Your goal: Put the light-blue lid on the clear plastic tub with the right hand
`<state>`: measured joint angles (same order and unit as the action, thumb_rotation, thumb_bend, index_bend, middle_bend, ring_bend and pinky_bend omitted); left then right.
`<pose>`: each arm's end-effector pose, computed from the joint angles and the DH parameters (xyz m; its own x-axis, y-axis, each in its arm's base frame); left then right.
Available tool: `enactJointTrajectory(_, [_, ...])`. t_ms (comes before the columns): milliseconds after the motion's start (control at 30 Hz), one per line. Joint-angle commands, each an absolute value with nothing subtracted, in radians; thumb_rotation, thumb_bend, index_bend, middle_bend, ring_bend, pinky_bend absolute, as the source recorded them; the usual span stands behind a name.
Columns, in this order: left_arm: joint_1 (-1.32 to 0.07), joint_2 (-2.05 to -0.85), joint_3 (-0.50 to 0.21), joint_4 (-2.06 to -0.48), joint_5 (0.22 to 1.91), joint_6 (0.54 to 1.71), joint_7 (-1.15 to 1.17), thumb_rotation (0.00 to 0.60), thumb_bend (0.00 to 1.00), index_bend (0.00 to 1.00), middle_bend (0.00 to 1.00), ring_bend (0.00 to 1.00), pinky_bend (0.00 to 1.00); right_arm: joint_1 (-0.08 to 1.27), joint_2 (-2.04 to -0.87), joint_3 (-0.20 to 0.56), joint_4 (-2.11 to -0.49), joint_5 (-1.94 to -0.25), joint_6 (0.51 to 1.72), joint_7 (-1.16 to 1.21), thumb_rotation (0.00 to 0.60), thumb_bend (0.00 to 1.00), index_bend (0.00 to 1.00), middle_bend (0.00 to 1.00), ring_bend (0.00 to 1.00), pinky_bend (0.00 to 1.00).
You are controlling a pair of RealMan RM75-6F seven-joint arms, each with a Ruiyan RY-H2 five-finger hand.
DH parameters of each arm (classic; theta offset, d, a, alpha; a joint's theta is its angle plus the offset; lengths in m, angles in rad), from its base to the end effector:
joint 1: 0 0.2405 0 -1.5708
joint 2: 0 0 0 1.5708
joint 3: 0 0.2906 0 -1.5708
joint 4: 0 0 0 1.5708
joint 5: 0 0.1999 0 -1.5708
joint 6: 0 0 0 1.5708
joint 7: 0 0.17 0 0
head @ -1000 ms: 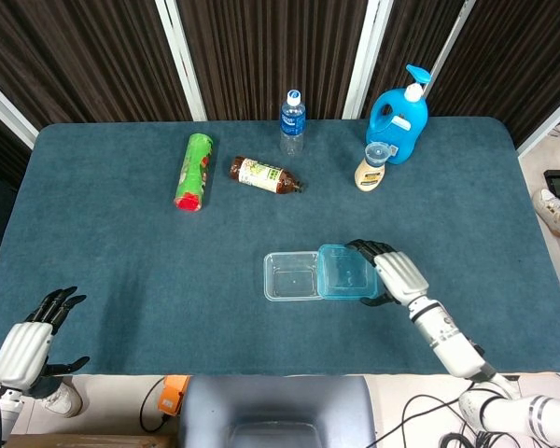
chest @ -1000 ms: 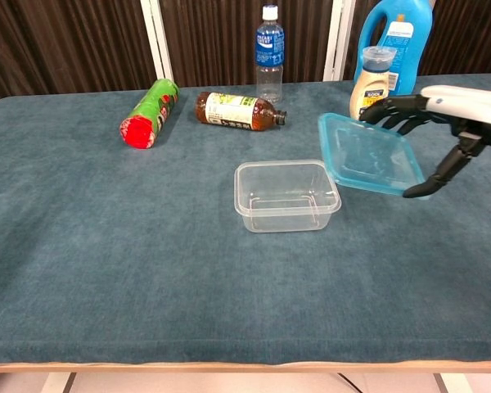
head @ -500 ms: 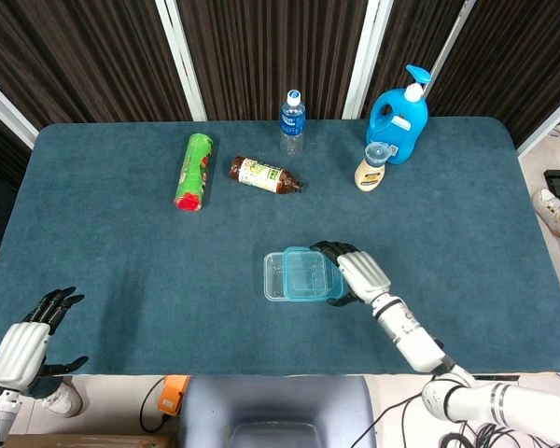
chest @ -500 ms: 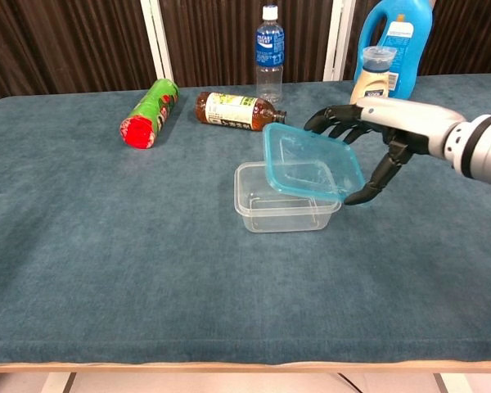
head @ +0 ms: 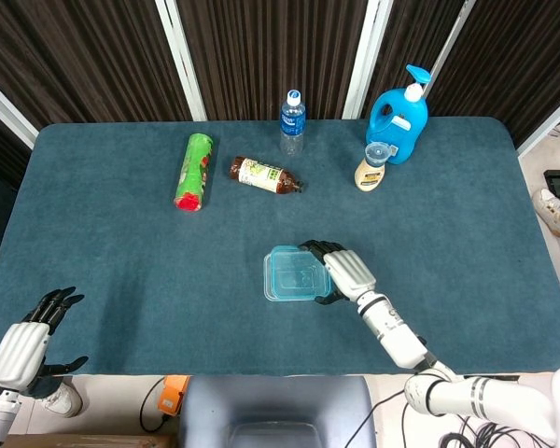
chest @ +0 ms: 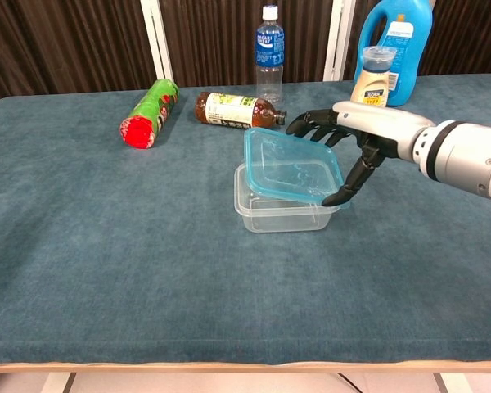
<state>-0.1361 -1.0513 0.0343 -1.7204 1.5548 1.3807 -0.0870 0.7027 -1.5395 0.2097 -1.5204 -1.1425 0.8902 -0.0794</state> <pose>-0.3167 0.2038 0.1645 0.2937 0.1813 0.9386 0.9553 -0.0901 -0.2815 -0.1649 -0.3766 -0.0201 0.1837 -0.4043 0.8960 -0.9511 -0.3035 0.0581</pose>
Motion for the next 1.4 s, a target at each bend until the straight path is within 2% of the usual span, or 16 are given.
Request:
enactJointTrajectory(33, [-0.136, -1.051, 0.035, -1.720, 1.555, 1.380, -0.088, 0.600, 0.36, 0.17, 0.08, 0.07, 0.28, 0.707, -1.544, 0.211, -1.517, -1.138, 0.888, -0.081, 0.600, 0.46, 0.39, 0.42, 0.55, 0.61])
enactJointTrajectory(667, [-0.137, -1.049, 0.035, -1.717, 1.556, 1.379, -0.099, 0.600, 0.36, 0.17, 0.08, 0.07, 0.28, 0.735, -1.579, 0.212, -1.492, -1.113, 0.871, -0.092, 0.600, 0.46, 0.36, 0.42, 0.49, 0.56])
enactJointTrajectory(800, [-0.137, -1.049, 0.035, -1.716, 1.557, 1.380, -0.103, 0.600, 0.36, 0.17, 0.08, 0.07, 0.28, 0.738, -1.579, 0.208, -1.490, -1.107, 0.866, -0.095, 0.600, 0.46, 0.32, 0.38, 0.39, 0.49])
enactJointTrajectory(967, [-0.137, -1.049, 0.036, -1.716, 1.560, 1.381, -0.103, 0.600, 0.36, 0.17, 0.08, 0.07, 0.28, 0.738, -1.580, 0.203, -1.487, -1.113, 0.867, -0.092, 0.600, 0.46, 0.27, 0.26, 0.22, 0.37])
enactJointTrajectory(1100, [-0.137, -1.049, 0.036, -1.716, 1.561, 1.382, -0.103, 0.600, 0.36, 0.17, 0.08, 0.07, 0.28, 0.738, -1.577, 0.200, -1.485, -1.117, 0.865, -0.086, 0.600, 0.46, 0.24, 0.19, 0.12, 0.28])
enactJointTrajectory(1300, [-0.137, -1.048, 0.037, -1.716, 1.561, 1.381, -0.103, 0.600, 0.36, 0.17, 0.08, 0.07, 0.28, 0.737, -1.575, 0.197, -1.480, -1.126, 0.862, -0.071, 0.600, 0.46, 0.19, 0.10, 0.02, 0.17])
enactJointTrajectory(1400, [-0.138, -1.048, 0.036, -1.716, 1.561, 1.381, -0.103, 0.600, 0.36, 0.17, 0.08, 0.07, 0.28, 0.736, -1.573, 0.194, -1.477, -1.140, 0.862, -0.057, 0.600, 0.46, 0.18, 0.08, 0.00, 0.14])
